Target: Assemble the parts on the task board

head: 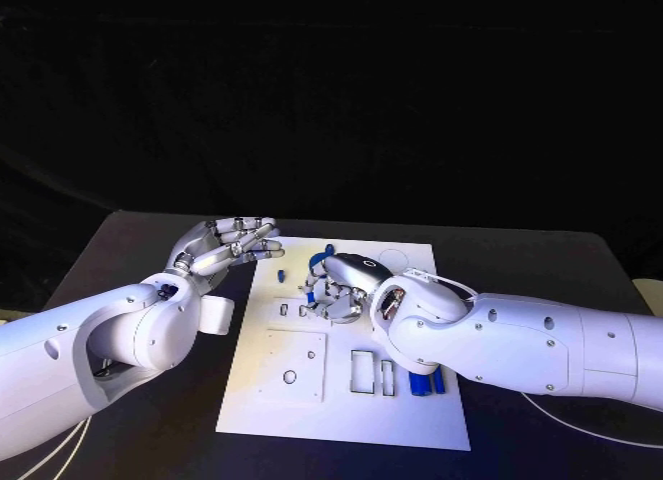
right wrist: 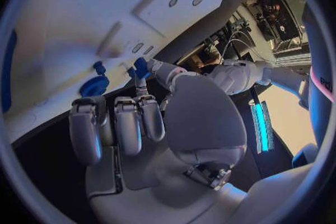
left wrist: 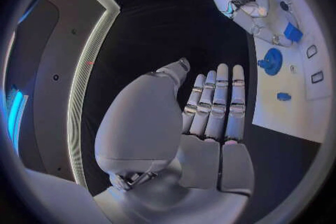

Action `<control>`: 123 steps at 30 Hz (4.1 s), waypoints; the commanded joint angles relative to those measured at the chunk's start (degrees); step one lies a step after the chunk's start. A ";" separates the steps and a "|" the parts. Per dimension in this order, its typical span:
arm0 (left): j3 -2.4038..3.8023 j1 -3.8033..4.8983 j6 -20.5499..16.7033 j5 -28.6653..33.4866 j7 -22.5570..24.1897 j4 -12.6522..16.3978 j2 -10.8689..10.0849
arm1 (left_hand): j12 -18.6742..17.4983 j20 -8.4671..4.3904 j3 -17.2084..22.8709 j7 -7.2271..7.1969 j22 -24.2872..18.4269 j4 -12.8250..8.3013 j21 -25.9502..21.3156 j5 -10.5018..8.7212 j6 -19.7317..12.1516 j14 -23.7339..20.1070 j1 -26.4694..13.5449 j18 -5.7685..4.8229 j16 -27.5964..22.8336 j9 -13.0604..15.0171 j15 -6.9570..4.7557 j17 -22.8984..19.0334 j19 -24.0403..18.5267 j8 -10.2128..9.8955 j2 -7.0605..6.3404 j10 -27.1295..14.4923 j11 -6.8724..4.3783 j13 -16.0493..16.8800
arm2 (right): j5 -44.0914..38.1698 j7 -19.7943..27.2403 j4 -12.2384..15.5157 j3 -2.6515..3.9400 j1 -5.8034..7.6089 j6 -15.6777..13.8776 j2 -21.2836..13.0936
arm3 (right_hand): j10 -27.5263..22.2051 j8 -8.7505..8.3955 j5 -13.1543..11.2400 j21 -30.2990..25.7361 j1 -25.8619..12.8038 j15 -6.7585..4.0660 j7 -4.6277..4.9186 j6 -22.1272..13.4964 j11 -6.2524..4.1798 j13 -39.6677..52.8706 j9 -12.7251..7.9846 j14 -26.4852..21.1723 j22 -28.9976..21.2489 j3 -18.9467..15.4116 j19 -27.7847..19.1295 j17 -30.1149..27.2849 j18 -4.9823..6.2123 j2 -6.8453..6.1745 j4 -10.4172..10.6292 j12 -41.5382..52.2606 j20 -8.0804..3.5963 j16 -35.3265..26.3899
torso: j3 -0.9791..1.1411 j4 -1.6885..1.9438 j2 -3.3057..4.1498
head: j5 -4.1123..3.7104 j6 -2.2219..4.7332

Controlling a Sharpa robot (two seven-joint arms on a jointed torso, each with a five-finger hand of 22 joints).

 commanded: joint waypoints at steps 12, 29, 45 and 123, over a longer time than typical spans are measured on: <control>0.04 0.04 0.81 0.08 0.25 0.23 0.11 | -0.39 0.08 0.52 0.97 -0.12 -0.07 0.23 -0.30 0.23 0.15 -0.66 0.31 0.37 -0.09 -0.04 0.11 0.32 -0.39 -0.04 0.51 -0.13 0.02 | -5.40 -2.68 -1.35 -0.30 -0.93 3.11 1.46 | 0.35 0.22 0.42 0.34 -0.70 -0.11 -0.51 0.99 -0.07 7.79 1.04 4.68 13.46 0.03 4.47 9.58 -0.67 -0.34 0.30 -0.18 -0.21 -0.08 | 0.15 -0.20 0.04 | 1.13 -0.94; 0.04 0.05 0.85 0.08 0.17 0.21 -0.06 | -0.39 0.08 0.52 0.97 -0.12 -0.07 0.23 -0.30 0.23 0.15 -0.66 0.31 0.37 -0.09 -0.04 0.11 0.32 -0.39 -0.04 0.51 -0.13 0.02 | -6.02 -2.42 -2.56 -0.39 -1.51 2.75 2.32 | 0.53 0.13 0.25 0.39 -1.28 -0.20 -0.61 1.28 -0.16 7.96 1.04 4.69 13.51 -0.17 4.52 9.57 -0.69 -0.95 0.44 -0.04 -0.28 -0.10 | 0.15 -0.16 0.04 | 1.18 -1.33; 0.04 0.05 0.90 0.08 0.06 0.19 -0.20 | -0.39 0.08 0.52 0.97 -0.12 -0.07 0.23 -0.30 0.23 0.15 -0.66 0.31 0.37 -0.09 -0.04 0.11 0.32 -0.39 -0.04 0.51 -0.13 0.02 | -6.07 -2.34 -3.12 -0.45 -1.63 3.76 2.23 | 0.44 -0.18 0.10 0.21 -1.71 -0.22 -0.56 1.15 -0.15 7.85 0.93 4.65 13.36 -0.31 4.39 9.42 -0.63 -1.48 0.55 -0.16 -0.32 -0.16 | 0.16 -0.24 -0.04 | 1.09 -1.48; 0.04 0.05 0.88 0.09 -0.14 0.12 -0.53 | -0.55 0.08 0.71 0.98 -0.19 -0.17 0.22 -0.37 0.26 0.13 -0.81 0.31 0.39 -0.12 -0.04 0.23 0.36 -0.45 -0.12 0.59 -0.13 0.02 | -6.36 -0.88 -3.07 -0.53 -1.66 2.83 1.67 | -1.95 -4.61 -0.23 -1.05 -4.41 1.16 1.27 -2.72 1.52 5.45 -0.62 4.43 12.50 -3.63 3.55 8.58 -0.29 -6.07 2.31 -2.70 0.83 -0.61 | 0.12 -0.16 -0.02 | 0.72 -1.74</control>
